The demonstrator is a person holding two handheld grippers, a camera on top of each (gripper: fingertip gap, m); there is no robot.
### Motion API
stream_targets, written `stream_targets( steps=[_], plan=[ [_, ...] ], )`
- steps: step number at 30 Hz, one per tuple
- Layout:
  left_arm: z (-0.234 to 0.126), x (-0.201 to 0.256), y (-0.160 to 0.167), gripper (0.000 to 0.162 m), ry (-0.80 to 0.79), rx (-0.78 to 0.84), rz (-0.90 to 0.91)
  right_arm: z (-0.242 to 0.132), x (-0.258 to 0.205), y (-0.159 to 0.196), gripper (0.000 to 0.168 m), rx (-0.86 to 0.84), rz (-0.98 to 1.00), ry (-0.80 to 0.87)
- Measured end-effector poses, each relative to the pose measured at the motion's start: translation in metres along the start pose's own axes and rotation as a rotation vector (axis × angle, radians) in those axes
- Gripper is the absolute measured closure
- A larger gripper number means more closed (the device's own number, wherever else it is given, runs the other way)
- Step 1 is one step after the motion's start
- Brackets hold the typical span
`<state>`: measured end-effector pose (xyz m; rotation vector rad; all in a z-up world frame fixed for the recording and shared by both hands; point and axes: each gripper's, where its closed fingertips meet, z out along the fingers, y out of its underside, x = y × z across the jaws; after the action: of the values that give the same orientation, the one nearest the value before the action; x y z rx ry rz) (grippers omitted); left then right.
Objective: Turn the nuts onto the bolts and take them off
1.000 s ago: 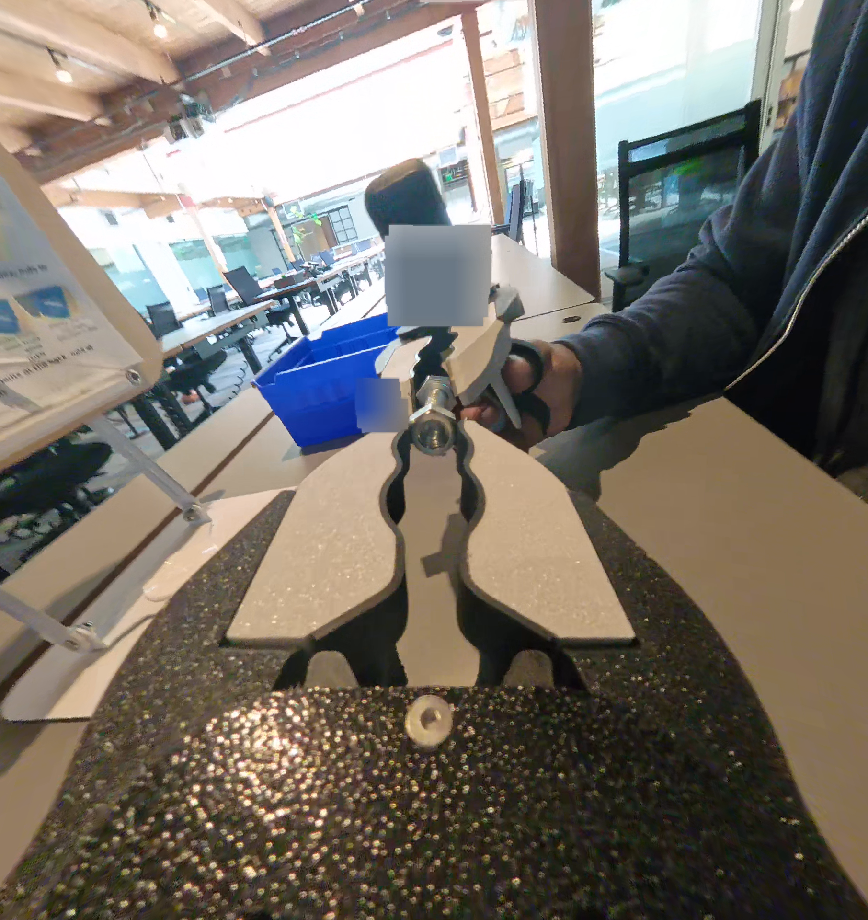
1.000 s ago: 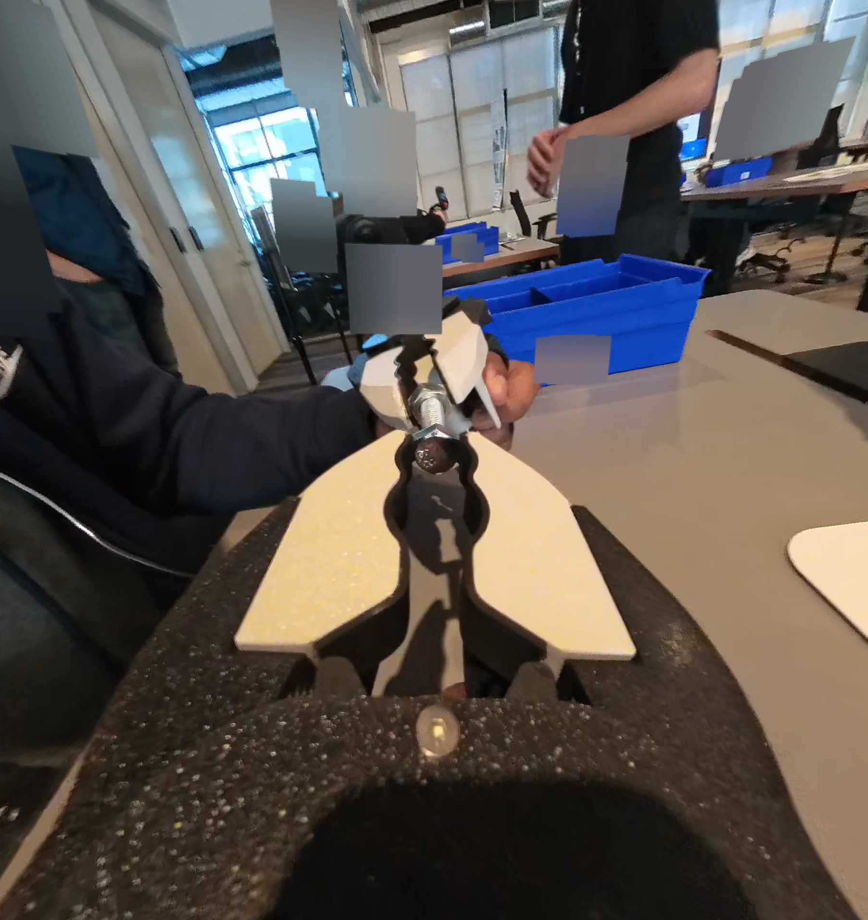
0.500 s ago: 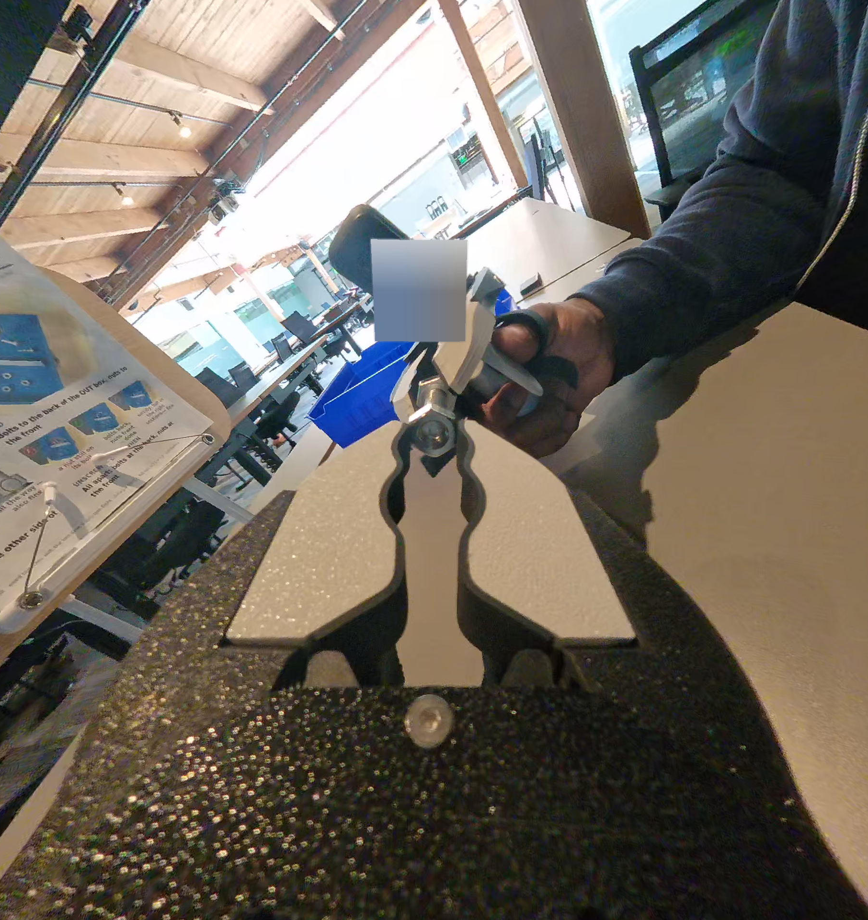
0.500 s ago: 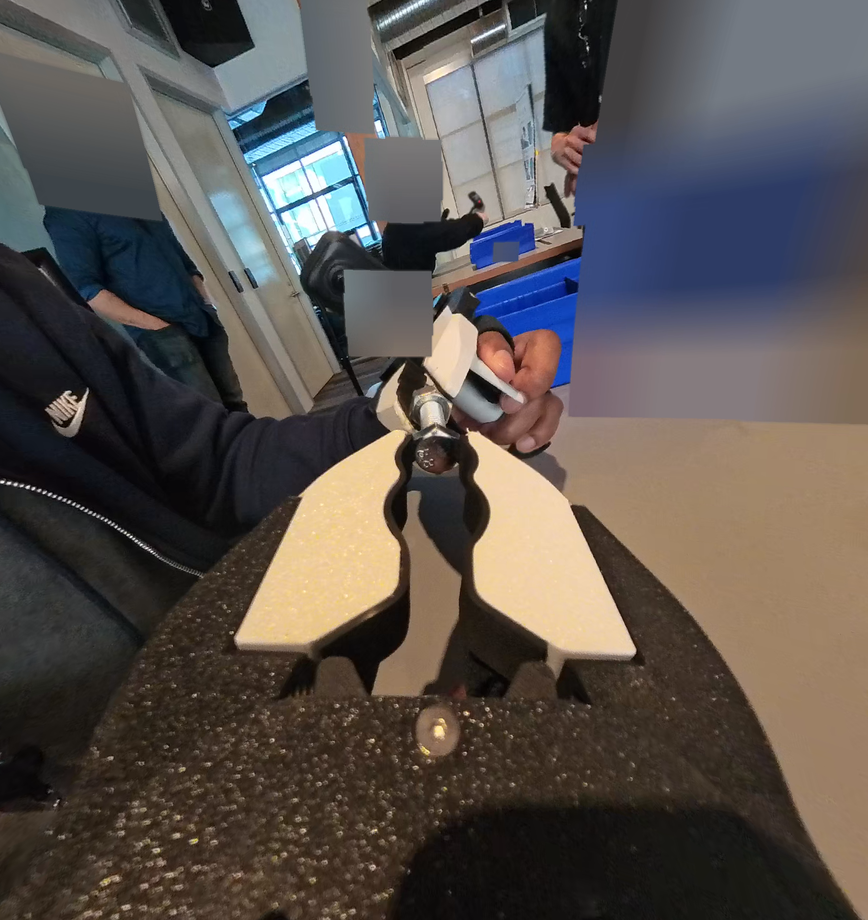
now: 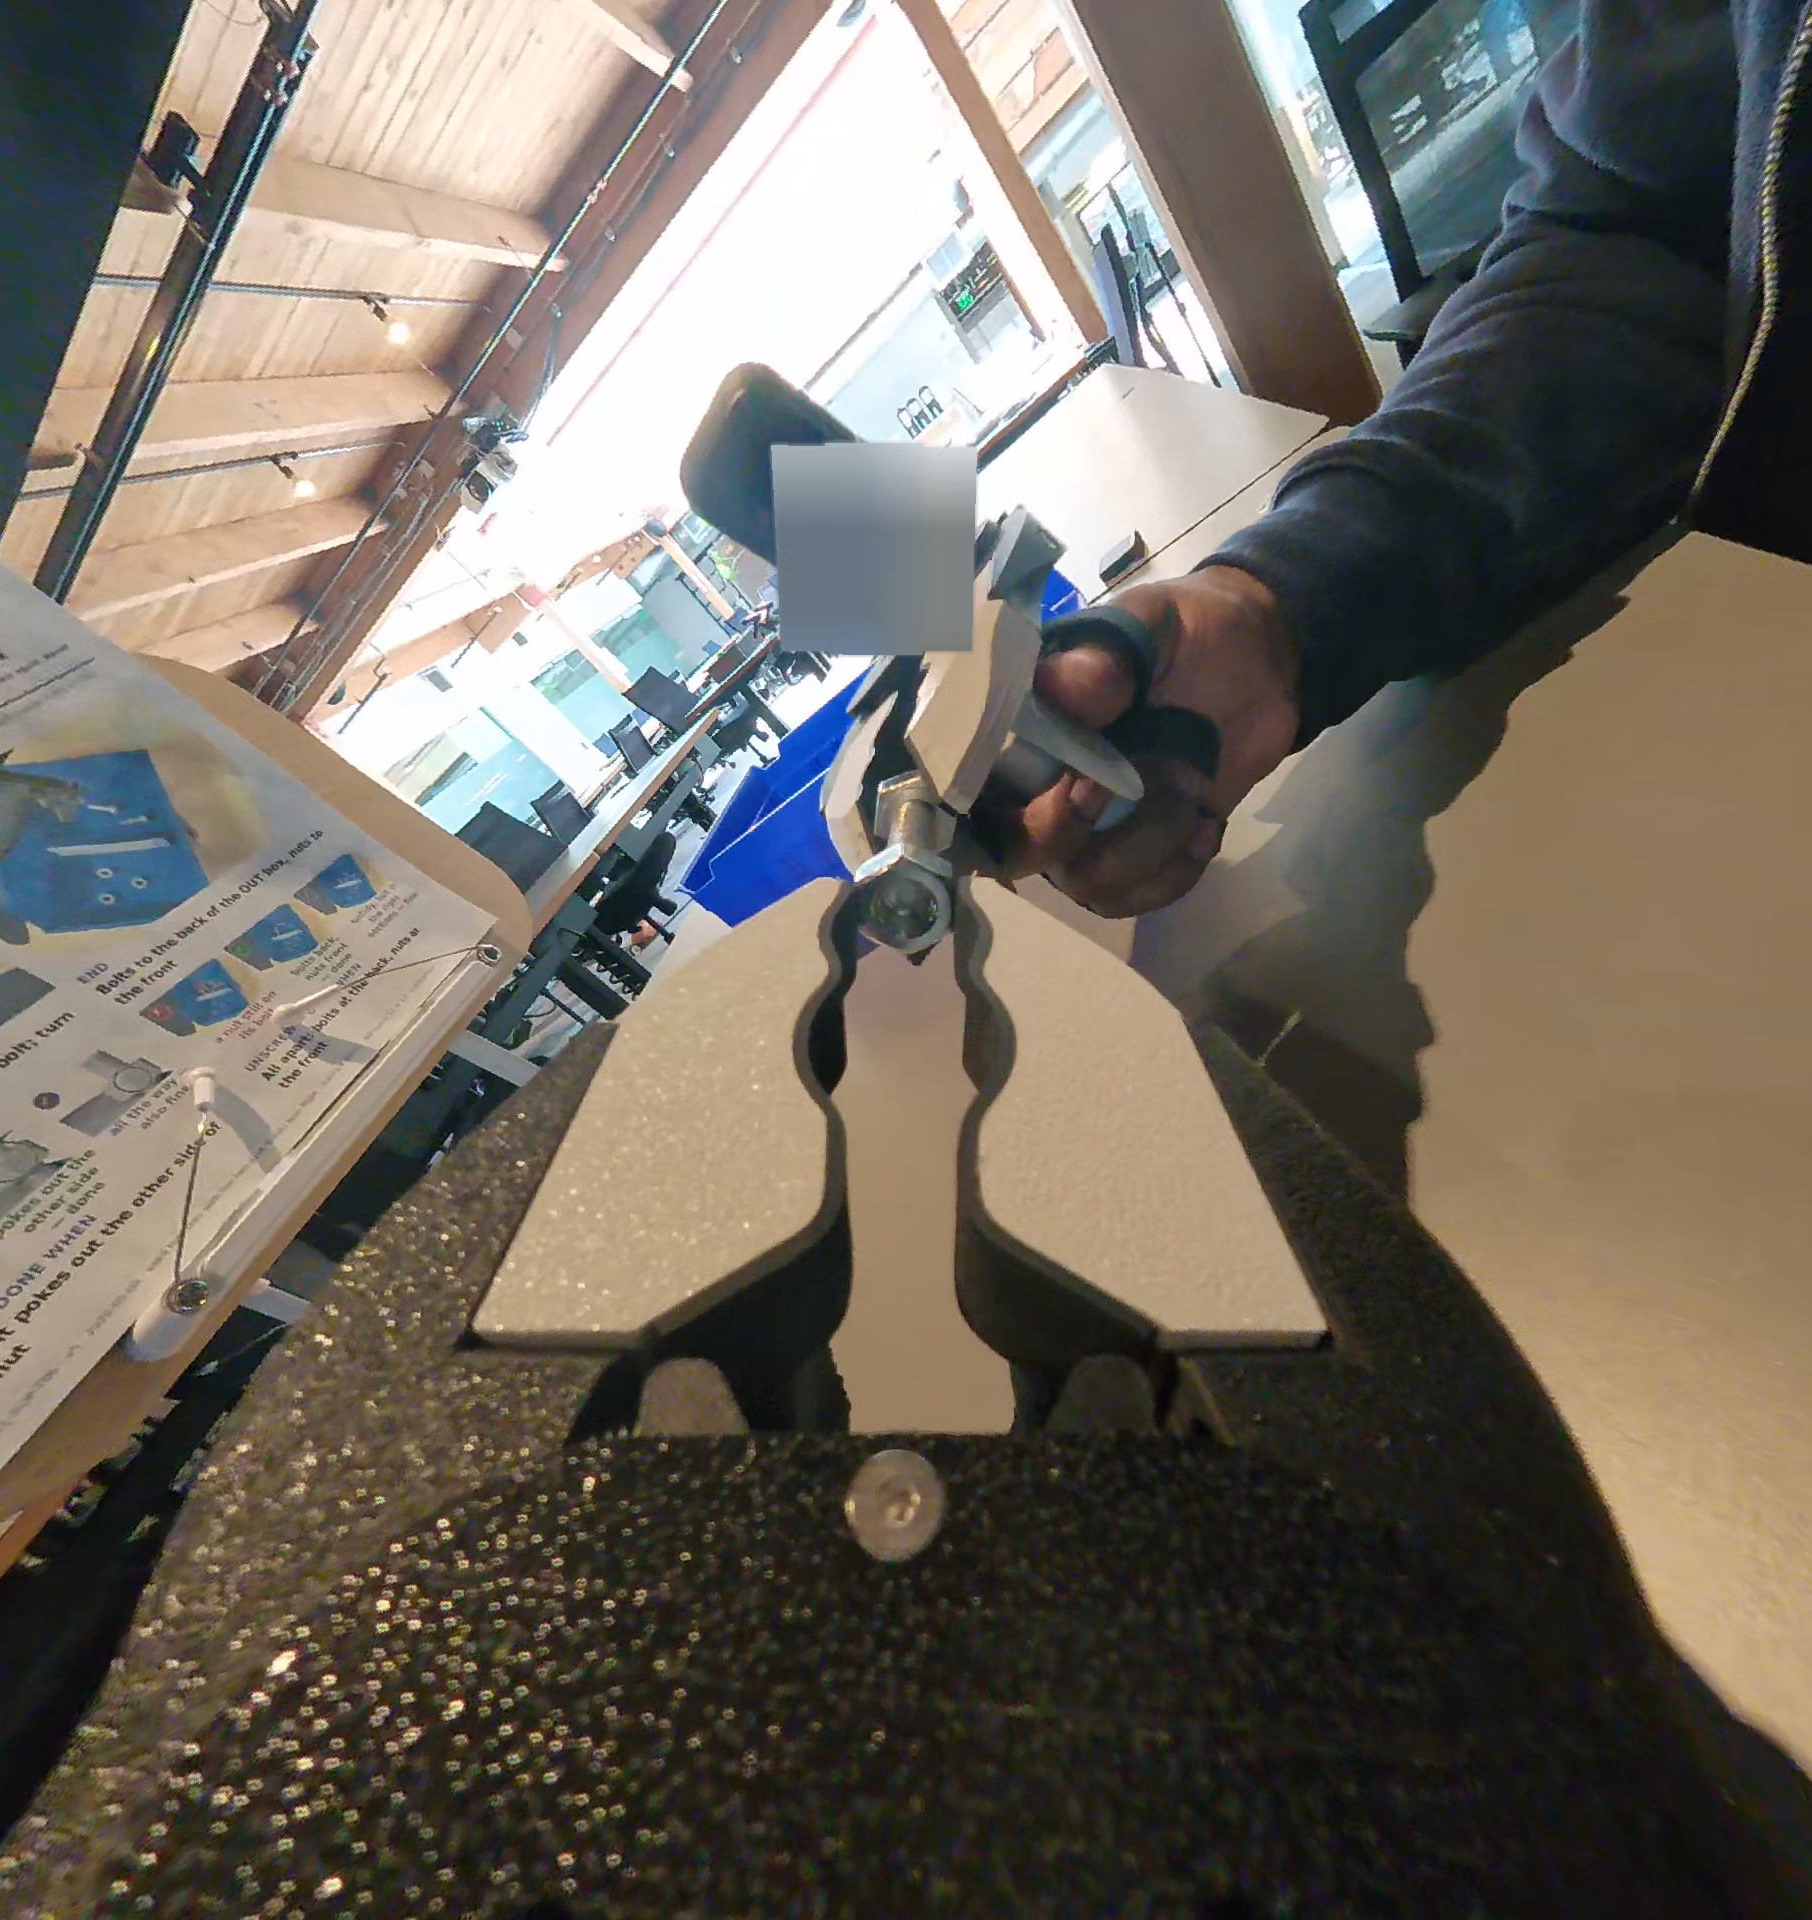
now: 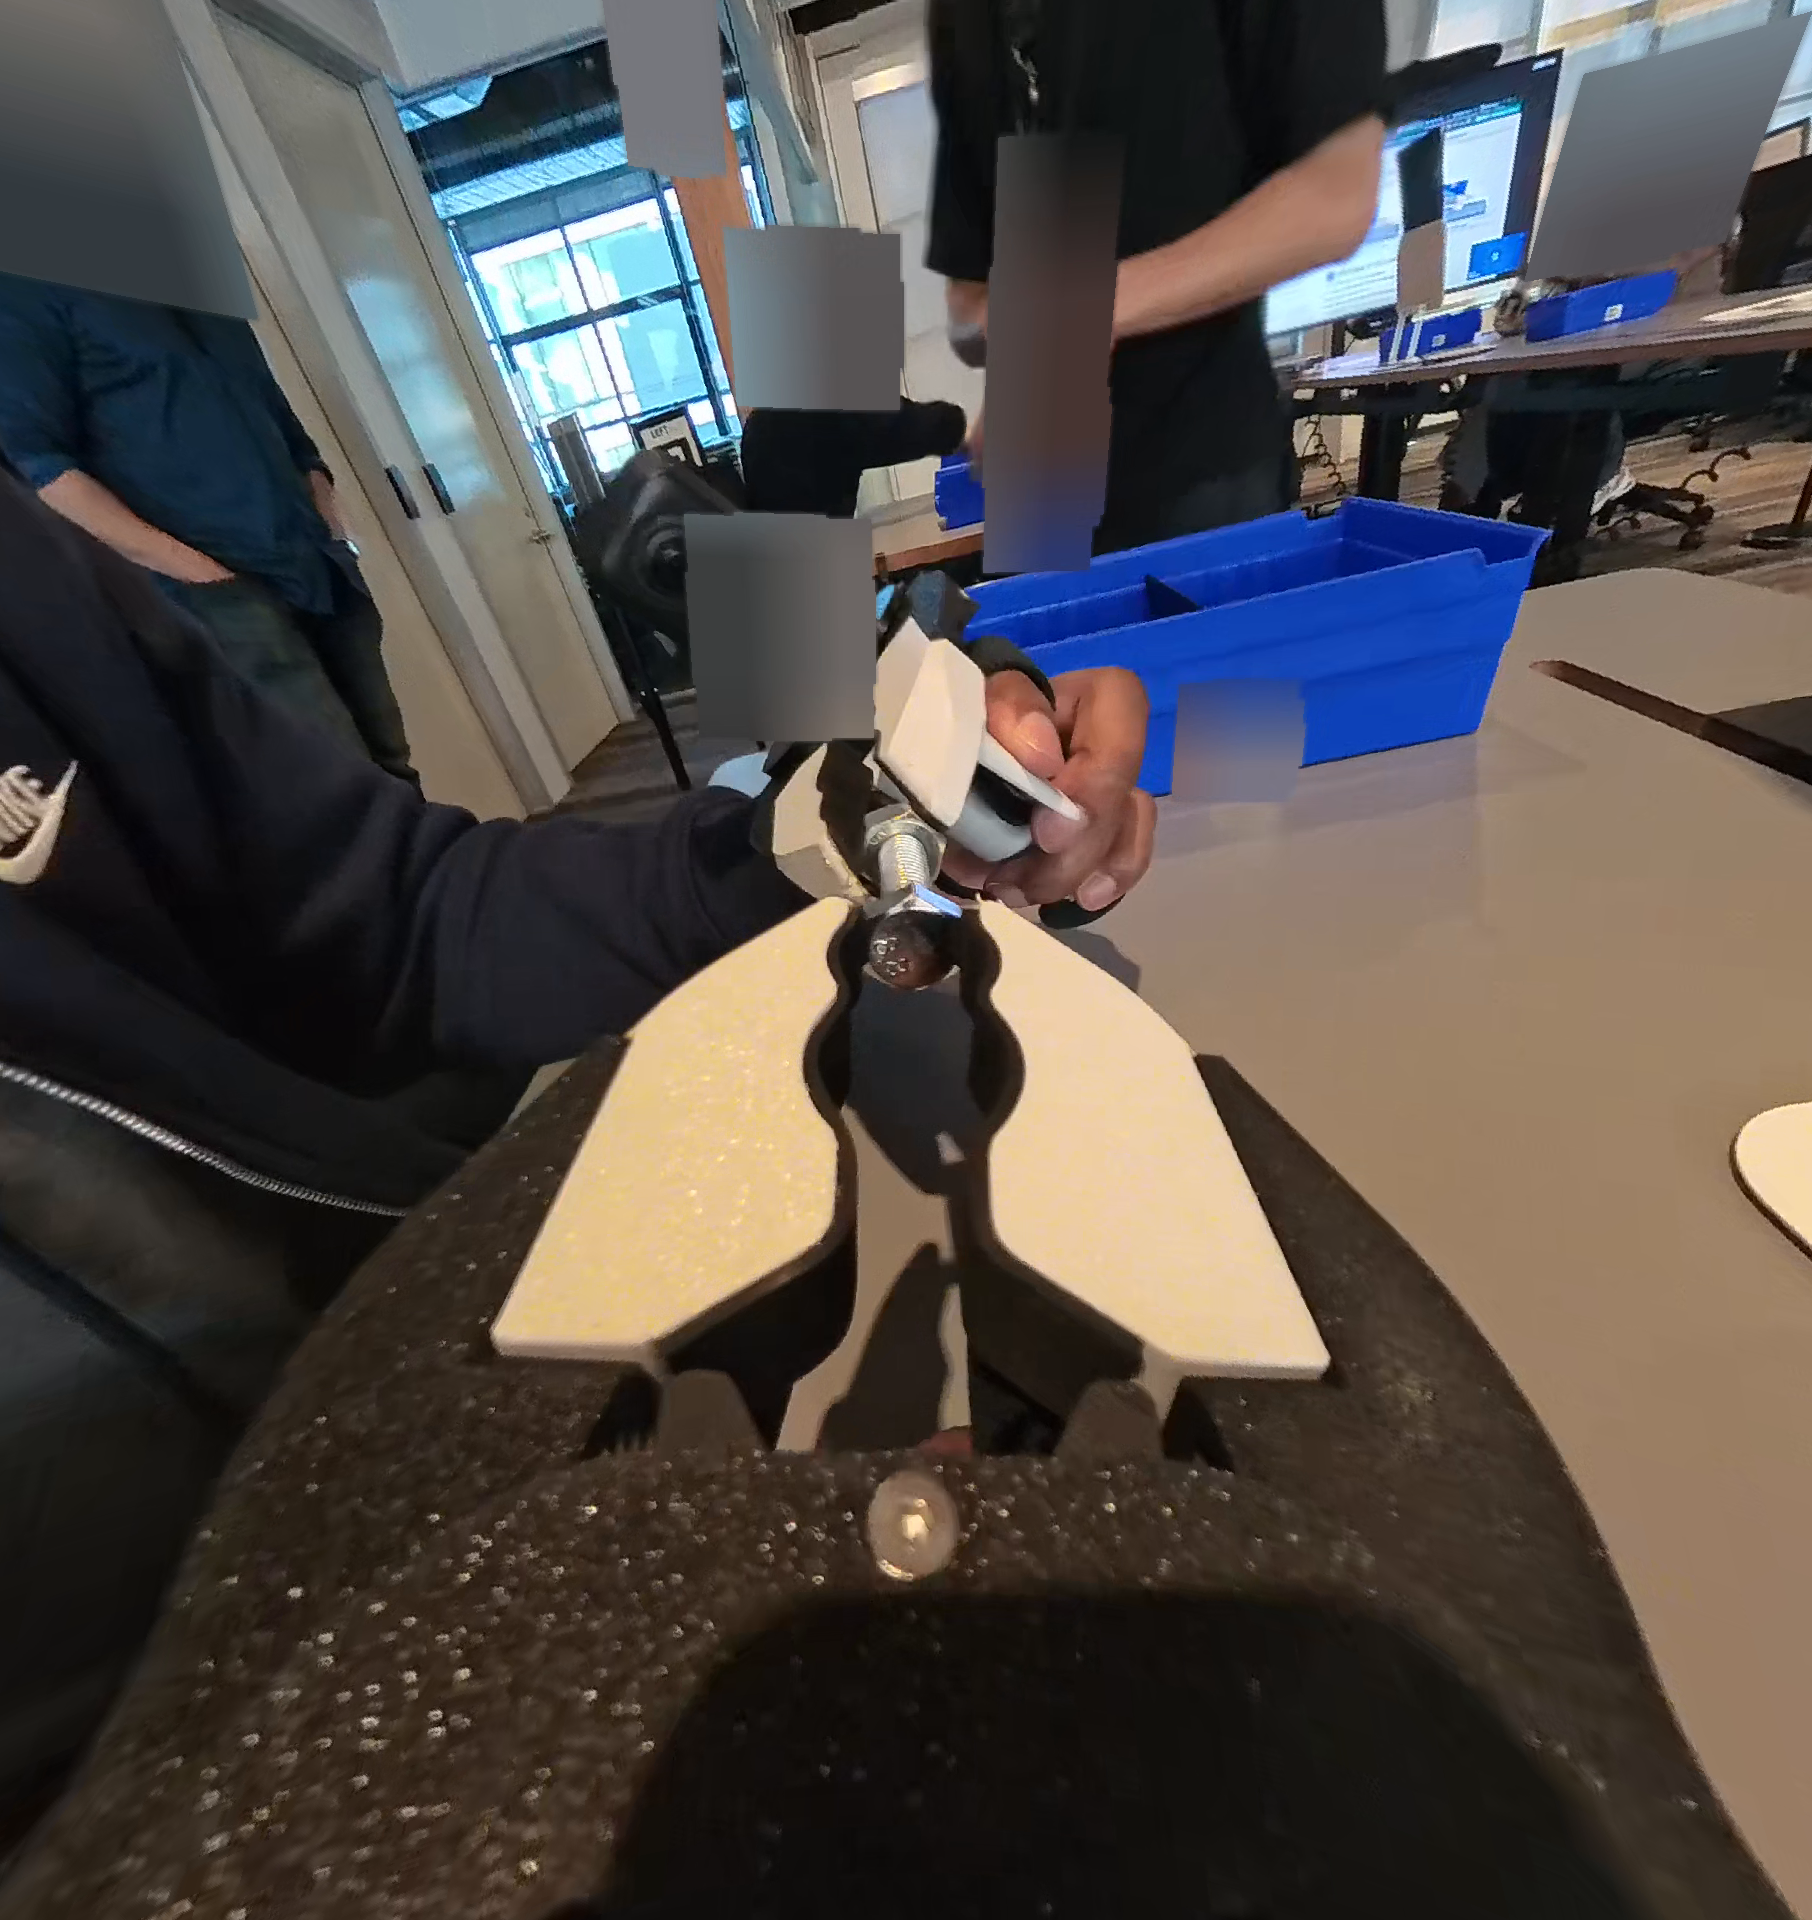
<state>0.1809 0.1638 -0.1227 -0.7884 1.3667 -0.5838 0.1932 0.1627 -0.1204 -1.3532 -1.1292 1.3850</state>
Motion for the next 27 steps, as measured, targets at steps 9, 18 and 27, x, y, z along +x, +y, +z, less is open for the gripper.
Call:
stream_targets(
  steps=[9, 18, 27],
  plan=[
    [0.0013, 0.0016, 0.0039, 0.145, 0.009, 0.002, -0.017, -0.0008, 0.0018, 0.0034, 0.152, -0.02, -0.019, 0.023],
    [0.0013, 0.0016, 0.0034, 0.145, 0.01, 0.004, -0.02, -0.0007, 0.0015, 0.0033, 0.152, -0.018, -0.014, 0.02],
    [0.0013, 0.0018, 0.0049, 0.145, 0.011, 0.002, -0.025, -0.0005, 0.0024, 0.0041, 0.152, -0.018, -0.009, 0.021]
  ],
)
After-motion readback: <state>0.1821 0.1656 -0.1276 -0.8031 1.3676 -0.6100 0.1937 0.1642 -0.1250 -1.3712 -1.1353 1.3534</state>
